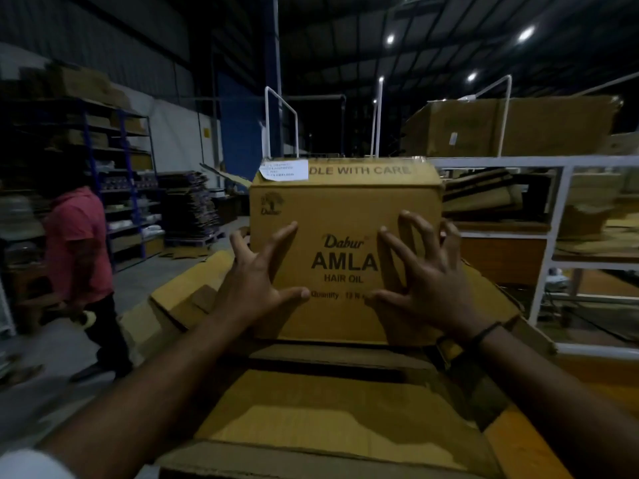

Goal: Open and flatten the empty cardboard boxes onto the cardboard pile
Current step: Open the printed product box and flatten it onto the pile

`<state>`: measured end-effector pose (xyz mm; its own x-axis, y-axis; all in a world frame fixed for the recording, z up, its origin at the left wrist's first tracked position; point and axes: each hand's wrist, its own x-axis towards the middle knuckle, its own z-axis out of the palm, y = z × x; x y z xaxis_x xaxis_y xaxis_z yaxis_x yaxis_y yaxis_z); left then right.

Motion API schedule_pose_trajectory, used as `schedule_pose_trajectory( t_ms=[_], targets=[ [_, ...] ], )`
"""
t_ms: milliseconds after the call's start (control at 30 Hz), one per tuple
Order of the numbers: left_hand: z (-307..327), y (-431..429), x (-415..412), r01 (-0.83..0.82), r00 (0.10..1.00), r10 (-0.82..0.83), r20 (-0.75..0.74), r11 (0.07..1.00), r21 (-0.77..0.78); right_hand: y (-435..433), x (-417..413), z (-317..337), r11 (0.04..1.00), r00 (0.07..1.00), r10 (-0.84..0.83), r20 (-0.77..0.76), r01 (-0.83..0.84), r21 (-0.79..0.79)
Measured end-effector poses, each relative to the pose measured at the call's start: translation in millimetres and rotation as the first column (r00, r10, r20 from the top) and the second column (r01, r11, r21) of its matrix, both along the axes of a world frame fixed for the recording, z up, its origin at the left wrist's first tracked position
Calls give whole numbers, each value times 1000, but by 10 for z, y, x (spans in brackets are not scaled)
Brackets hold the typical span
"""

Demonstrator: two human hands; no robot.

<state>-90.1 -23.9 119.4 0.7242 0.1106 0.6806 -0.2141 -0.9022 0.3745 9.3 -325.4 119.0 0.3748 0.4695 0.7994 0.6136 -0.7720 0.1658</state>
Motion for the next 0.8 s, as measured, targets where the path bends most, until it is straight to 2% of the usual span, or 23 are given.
schedule_pose_trajectory(
  t_ms=[200, 400, 800],
  targets=[
    [-30, 145, 79, 10, 1000, -9, -27, 998, 66, 65, 23, -120, 999, 998, -39, -52, 39, 5],
    [-171, 187, 283, 4, 998, -3, -59, 1000, 27, 44, 211, -189, 999, 995, -48, -92, 46, -25],
    [-185, 90, 569, -83, 990, 82, -112, 997, -4, 42, 553, -315, 1000, 994, -11, -111, 12, 14]
  ],
)
